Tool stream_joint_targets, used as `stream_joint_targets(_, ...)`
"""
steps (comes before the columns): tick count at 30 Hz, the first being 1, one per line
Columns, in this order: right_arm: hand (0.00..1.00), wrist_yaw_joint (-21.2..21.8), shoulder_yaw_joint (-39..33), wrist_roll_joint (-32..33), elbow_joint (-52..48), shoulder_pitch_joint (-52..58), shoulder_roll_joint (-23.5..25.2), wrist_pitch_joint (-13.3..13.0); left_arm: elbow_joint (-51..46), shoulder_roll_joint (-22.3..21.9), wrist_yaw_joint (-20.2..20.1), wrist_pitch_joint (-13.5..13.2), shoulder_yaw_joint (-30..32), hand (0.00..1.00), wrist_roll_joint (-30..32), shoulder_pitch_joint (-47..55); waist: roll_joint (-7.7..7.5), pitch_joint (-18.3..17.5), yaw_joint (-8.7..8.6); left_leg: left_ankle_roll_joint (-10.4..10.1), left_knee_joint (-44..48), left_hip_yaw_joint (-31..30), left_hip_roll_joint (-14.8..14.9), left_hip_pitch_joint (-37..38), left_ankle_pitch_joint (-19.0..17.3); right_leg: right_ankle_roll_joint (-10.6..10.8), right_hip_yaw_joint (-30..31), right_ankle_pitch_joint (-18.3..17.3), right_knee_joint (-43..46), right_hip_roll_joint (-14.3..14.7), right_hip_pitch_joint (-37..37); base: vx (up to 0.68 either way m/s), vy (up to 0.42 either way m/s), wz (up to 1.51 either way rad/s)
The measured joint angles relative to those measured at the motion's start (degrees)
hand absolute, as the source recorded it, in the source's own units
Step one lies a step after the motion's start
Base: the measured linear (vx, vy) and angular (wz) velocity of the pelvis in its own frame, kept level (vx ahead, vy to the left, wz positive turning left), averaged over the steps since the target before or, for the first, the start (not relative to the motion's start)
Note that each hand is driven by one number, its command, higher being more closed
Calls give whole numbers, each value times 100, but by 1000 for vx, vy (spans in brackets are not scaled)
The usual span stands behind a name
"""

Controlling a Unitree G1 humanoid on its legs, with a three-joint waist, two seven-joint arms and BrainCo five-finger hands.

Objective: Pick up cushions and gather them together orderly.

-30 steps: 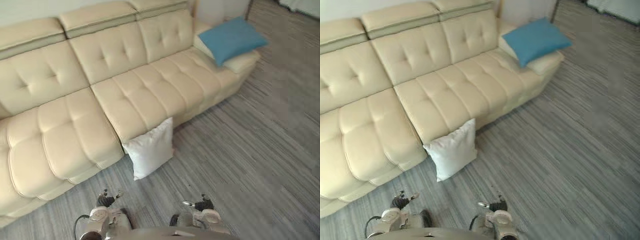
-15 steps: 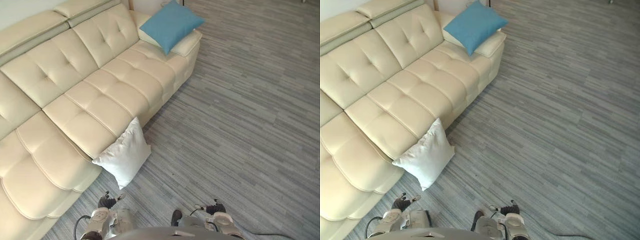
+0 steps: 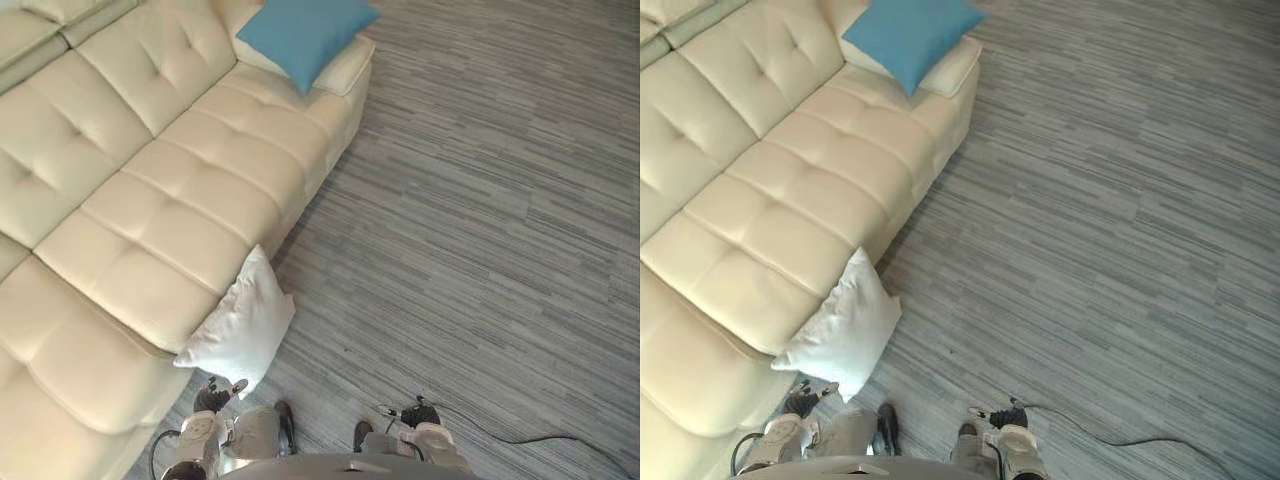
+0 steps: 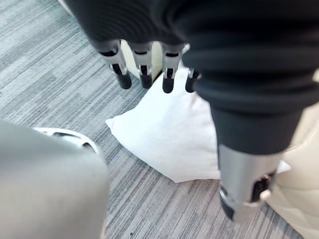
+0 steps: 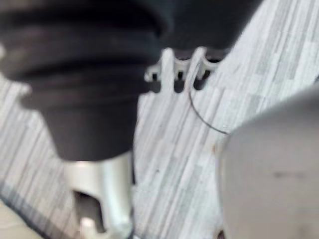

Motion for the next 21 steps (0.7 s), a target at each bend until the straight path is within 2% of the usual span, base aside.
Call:
stream_joint_targets(1,0,4,-4,13,-5,7,4,-26,-5,27,-6,8,-27,0,0,9,-42,0,-38,36,16,-23,-36,82,-51,106,-17,56,458,-62,-142,229,14,24)
stream_joint_targets(2,0,9,-8,10,-115,21,2,-36,-17,35,-6,32,-33,0,0,16,-67,5,-71,63,76,-113,-49,222,-183,168,-78,289,1184,-133,-352,194,-8,27)
stream_joint_targets(3,0,10,-7,9,-177,35,11,-39,-22,22,-4,48,-34,0,-1,27,-64,17,-90,83,90,-174,-36,312,-245,130,-145,388,1506,-166,-482,286,-41,38)
stream_joint_targets(4,0,12,25,3,-193,49,24,-52,-71,23,1,56,-36,0,-1,93,-57,31,-142,75,89,-298,-33,504,-343,-126,-324,212,1983,-249,-621,301,-77,47)
stream_joint_targets(5,0,15,55,1,-197,46,49,-63,-77,29,8,59,-26,0,-4,112,-121,10,-156,66,20,-409,-12,712,-379,-369,-543,-71,2080,-280,-723,254,-73,47)
stream_joint_targets(7,0,17,55,2,-201,40,70,-64,-95,8,11,62,-5,0,-2,130,-145,16,-160,57,-135,-547,55,989,-383,-631,-840,-333,1821,-234,-808,257,-133,46)
stream_joint_targets(9,0,20,46,4,-353,44,108,-77,-112,-66,13,60,48,0,4,128,-117,18,-230,-96,-261,-869,277,1165,-454,-777,-776,-358,755,151,-1116,366,-255,63)
stream_joint_targets(10,0,19,41,5,-390,59,126,-78,-109,-67,13,61,70,0,3,127,-127,15,-239,-156,-267,-967,305,1171,-487,-788,-658,-276,427,243,-1160,305,-266,81)
stream_joint_targets(11,0,18,40,8,-393,87,163,-80,-115,-58,13,58,148,0,9,132,-199,-13,-268,-375,-272,-1242,311,1158,-585,-738,-164,205,-567,457,-1123,258,-246,91)
stream_joint_targets(12,0,28,-7,42,-385,73,169,-80,-80,-126,19,65,203,0,9,106,-145,5,-281,-512,-277,-1525,364,1225,-664,-869,-212,632,-572,487,-1043,263,-235,85)
stream_joint_targets(13,0,24,-34,40,-386,60,120,-72,-74,-167,18,60,252,0,10,110,-34,-23,-253,-544,-287,-1626,443,1210,-628,-898,-307,600,-557,508,-1021,313,-257,72)
stream_joint_targets(14,0,26,-154,28,-376,63,60,-69,-90,-350,19,38,267,0,14,106,115,-67,-181,-645,-343,-1935,510,1133,-450,-1000,-498,414,-503,510,-1030,379,-305,67)
stream_joint_targets(16,0,22,-192,47,-366,60,-2,-67,-102,-418,44,34,373,0,12,100,268,-120,-197,-819,-279,-2205,615,995,-235,-1122,-874,313,-469,437,-925,346,-286,93)
stream_joint_targets(18,0,0,-187,67,-340,97,2,-46,-105,-481,84,29,442,0,6,11,228,-89,-234,-1144,602,-2266,741,551,113,-1211,-1325,259,-773,332,-419,280,-220,124)
stream_joint_targets(19,0,-4,-181,78,-342,137,10,-40,-119,-467,83,21,468,0,3,-22,183,-59,-214,-1189,1136,-2160,843,256,137,-1232,-1480,246,-929,311,-206,193,-133,125)
stream_joint_targets(20,0,-7,-179,126,-330,156,21,-37,-180,-480,83,10,464,0,-1,-61,181,-57,-164,-1123,1846,-1795,999,-151,93,-1258,-1730,225,-1068,267,39,101,-57,98)
stream_joint_targets(21,0,-7,-176,128,-331,153,28,-39,-230,-487,83,10,462,0,-1,-61,174,-52,-160,-1082,2047,-1576,1063,-322,87,-1253,-1850,209,-1077,235,132,82,8,124)
